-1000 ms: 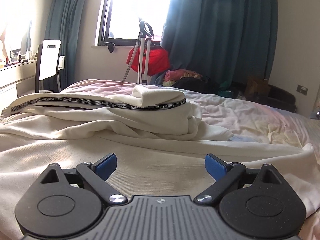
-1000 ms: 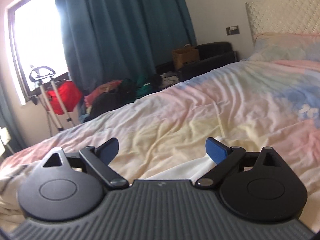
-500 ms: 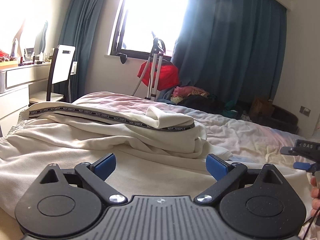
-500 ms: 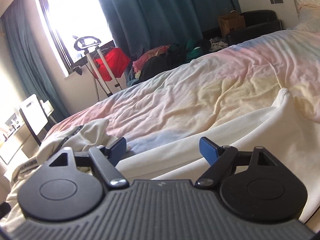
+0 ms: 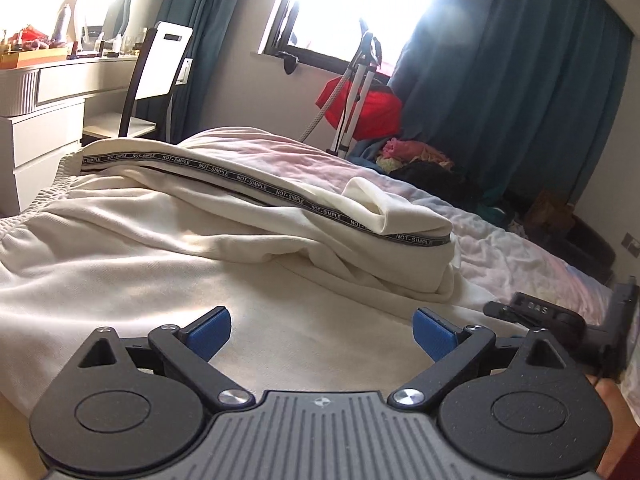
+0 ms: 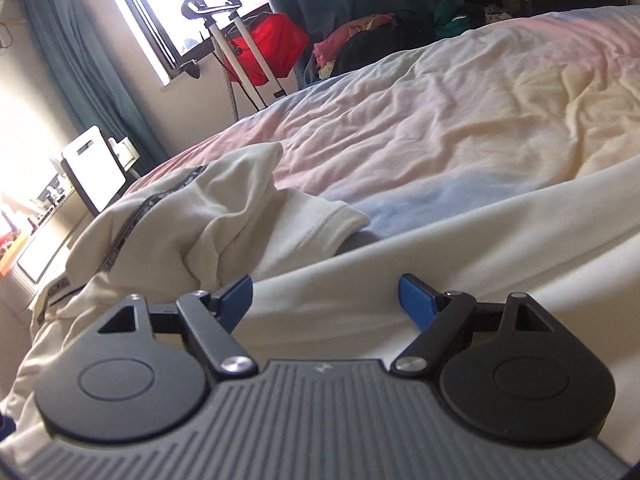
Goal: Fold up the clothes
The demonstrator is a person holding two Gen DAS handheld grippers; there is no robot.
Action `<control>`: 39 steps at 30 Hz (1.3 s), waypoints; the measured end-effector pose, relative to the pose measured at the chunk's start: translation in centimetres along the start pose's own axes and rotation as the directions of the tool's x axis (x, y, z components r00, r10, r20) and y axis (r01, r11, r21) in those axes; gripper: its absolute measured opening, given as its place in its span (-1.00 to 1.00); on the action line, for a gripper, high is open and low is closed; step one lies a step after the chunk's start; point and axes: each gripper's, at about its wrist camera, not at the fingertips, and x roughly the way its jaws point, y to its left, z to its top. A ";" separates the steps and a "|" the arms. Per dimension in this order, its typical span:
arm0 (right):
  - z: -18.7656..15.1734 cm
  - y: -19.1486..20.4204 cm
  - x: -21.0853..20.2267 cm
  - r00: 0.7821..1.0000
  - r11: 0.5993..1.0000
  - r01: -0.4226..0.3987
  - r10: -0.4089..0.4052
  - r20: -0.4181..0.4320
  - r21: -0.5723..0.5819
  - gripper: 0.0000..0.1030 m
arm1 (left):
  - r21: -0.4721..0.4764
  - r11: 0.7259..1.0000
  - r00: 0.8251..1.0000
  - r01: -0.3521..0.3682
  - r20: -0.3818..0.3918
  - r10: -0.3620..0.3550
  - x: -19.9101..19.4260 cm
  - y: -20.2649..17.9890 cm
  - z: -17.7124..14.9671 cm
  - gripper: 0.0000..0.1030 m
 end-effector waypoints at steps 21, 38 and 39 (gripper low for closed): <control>20.8 2.2 -7.9 0.812 0.911 0.412 -0.353 0.465 -0.026 -0.79 | 0.073 0.997 1.000 0.016 -0.026 -0.014 4.6 -1.1 -1.2 0.92; 12.1 -11.7 -9.3 0.891 0.921 0.308 -0.367 0.268 0.237 -0.63 | 0.079 0.997 0.999 0.016 -0.050 -0.012 4.8 -1.1 -1.7 0.92; 11.5 -12.1 -9.5 0.905 0.924 0.266 -0.337 0.259 0.275 -0.52 | 0.078 0.997 0.998 0.017 -0.055 -0.013 4.9 -1.2 -1.8 0.92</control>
